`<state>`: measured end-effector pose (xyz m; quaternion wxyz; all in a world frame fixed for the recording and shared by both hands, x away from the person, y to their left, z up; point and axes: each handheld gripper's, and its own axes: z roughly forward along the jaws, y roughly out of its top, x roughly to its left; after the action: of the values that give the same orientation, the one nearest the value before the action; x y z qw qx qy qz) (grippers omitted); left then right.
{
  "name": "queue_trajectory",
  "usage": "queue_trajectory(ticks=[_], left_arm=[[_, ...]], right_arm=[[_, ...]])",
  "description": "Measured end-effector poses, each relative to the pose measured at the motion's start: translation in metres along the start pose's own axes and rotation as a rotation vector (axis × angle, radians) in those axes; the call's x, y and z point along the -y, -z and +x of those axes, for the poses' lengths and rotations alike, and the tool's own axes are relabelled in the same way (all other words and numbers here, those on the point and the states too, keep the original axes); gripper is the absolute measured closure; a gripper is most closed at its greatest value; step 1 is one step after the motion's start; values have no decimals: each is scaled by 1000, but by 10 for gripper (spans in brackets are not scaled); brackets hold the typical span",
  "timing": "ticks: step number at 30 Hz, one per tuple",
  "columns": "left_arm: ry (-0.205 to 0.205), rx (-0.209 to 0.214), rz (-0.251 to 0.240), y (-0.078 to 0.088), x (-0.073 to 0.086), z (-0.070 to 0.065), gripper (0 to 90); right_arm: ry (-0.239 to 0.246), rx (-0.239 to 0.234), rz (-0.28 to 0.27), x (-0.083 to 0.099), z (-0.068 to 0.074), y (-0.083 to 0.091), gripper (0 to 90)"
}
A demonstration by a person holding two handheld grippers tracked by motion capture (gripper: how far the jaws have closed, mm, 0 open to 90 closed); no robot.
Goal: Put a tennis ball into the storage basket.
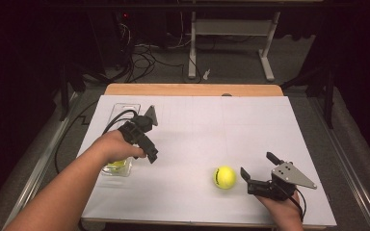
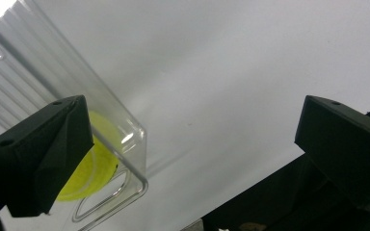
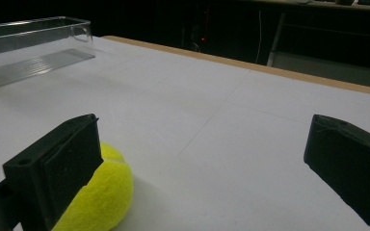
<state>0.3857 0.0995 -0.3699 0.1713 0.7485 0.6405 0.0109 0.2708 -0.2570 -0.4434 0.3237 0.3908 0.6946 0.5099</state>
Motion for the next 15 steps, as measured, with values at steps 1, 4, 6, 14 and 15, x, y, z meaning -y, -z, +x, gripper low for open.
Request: queue_trajectory(ticks=[1, 4, 6, 14, 15], left_arm=[[-7, 2, 1, 0, 0, -2, 7], [-13, 16, -2, -1, 2, -6, 7], [-24, 17, -8, -3, 4, -9, 8], [-60, 47, -33, -8, 11, -24, 7], [-69, 50, -32, -8, 12, -26, 8]], right_arm=[[0, 0, 0, 0, 0, 0, 4], [-1, -2, 0, 0, 0, 0, 4], [-1, -4, 0, 0, 0, 0, 4], [3, -7, 4, 0, 2, 0, 4], [2, -7, 4, 0, 2, 0, 4]])
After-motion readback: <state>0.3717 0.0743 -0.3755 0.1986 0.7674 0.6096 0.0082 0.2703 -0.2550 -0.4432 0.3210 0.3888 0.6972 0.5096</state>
